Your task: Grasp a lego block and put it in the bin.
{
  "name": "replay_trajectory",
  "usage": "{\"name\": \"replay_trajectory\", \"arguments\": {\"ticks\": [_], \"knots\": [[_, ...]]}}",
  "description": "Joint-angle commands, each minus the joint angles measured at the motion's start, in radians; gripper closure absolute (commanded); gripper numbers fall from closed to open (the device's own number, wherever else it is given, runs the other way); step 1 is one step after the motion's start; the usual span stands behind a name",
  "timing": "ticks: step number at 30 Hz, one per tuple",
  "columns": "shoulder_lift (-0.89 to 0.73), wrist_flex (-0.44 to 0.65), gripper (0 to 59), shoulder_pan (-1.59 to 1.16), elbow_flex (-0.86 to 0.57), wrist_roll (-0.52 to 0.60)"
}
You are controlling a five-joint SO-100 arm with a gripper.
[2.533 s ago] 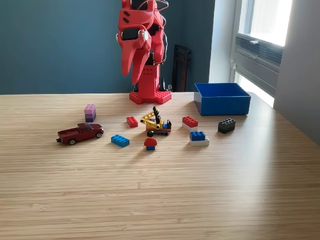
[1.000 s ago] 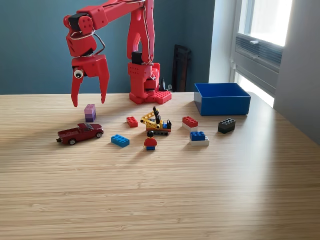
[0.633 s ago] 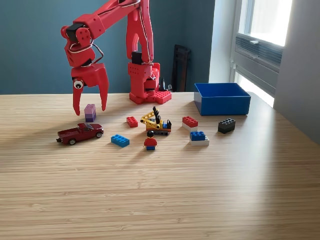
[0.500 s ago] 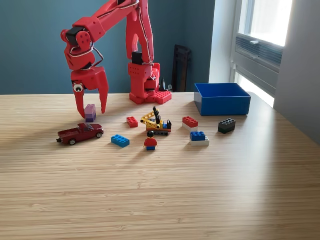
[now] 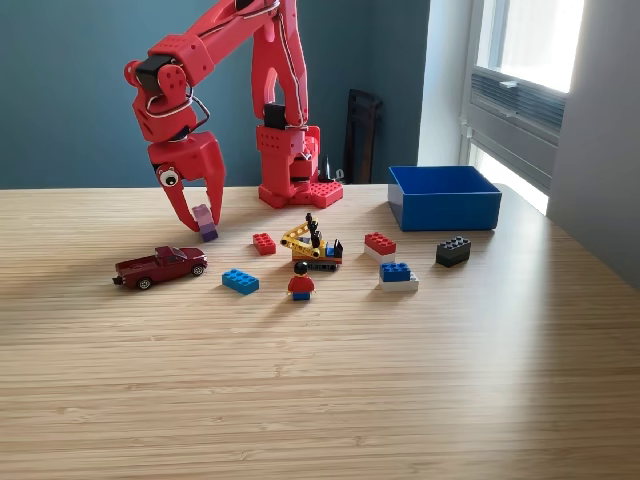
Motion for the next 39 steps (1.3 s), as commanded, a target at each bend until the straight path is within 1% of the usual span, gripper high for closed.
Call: {"name": "replay_trajectory", "arguments": {"ticks": [1, 4, 6, 8, 11, 15, 19, 26, 32, 39], "knots": [[0.035, 0.114, 58.6, 0.0, -0.152, -0.072], [0.038, 0.23, 58.6, 0.012, -0.311, -0.118], [0.038, 0.302, 58.6, 0.015, -0.448, -0.15], [0.038, 0.351, 58.6, 0.005, -0.583, -0.175], [0.04, 0.37, 58.6, -0.037, -0.739, -0.193], [0.04, 0.371, 58.6, -0.163, -0.841, -0.233], [0.04, 0.374, 58.6, -0.35, -0.848, -0.242], [0.038, 0.373, 58.6, -0.752, -0.773, -0.221], [0.037, 0.373, 58.6, -1.086, -0.759, -0.193], [0.037, 0.373, 58.6, -1.45, -0.661, -0.152]]}}
